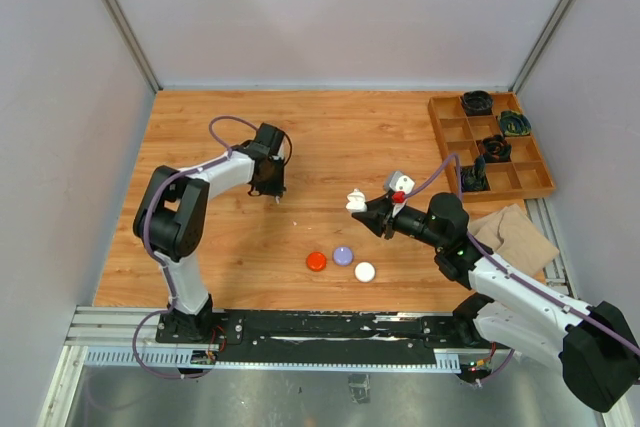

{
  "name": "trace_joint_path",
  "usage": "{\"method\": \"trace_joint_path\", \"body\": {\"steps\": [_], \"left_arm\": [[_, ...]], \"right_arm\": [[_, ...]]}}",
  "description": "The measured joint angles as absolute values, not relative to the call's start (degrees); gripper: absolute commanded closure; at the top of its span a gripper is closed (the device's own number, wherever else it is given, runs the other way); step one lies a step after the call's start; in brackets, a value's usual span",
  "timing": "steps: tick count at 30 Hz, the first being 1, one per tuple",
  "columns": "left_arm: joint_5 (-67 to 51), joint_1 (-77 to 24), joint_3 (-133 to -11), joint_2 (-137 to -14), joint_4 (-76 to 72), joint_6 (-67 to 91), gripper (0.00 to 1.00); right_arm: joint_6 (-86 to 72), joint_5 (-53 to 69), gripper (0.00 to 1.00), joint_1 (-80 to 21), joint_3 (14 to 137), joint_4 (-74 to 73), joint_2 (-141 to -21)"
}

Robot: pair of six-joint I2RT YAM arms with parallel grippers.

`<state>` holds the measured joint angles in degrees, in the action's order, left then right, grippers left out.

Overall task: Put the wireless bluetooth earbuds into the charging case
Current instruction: Pick up the earbud from the center of the board, then place the earbud in the charging case.

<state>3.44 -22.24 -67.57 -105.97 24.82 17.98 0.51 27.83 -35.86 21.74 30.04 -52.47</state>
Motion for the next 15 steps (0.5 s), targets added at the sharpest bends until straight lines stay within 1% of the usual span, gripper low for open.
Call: {"method": "trace_joint_path", "body": {"steps": [7, 15], "left_arm": [[0.4, -22.2, -60.2, -97.4, 22.0, 18.7, 0.87], [-5.3, -22.2, -51.8, -79.6, 11.6, 19.9, 0.89]], "right_arm": [[0.5, 28.8, 0.87, -35.9, 22.2, 29.8, -52.6], [0.1, 29.1, 0.88, -35.9, 23.2, 30.3, -53.4]]}}
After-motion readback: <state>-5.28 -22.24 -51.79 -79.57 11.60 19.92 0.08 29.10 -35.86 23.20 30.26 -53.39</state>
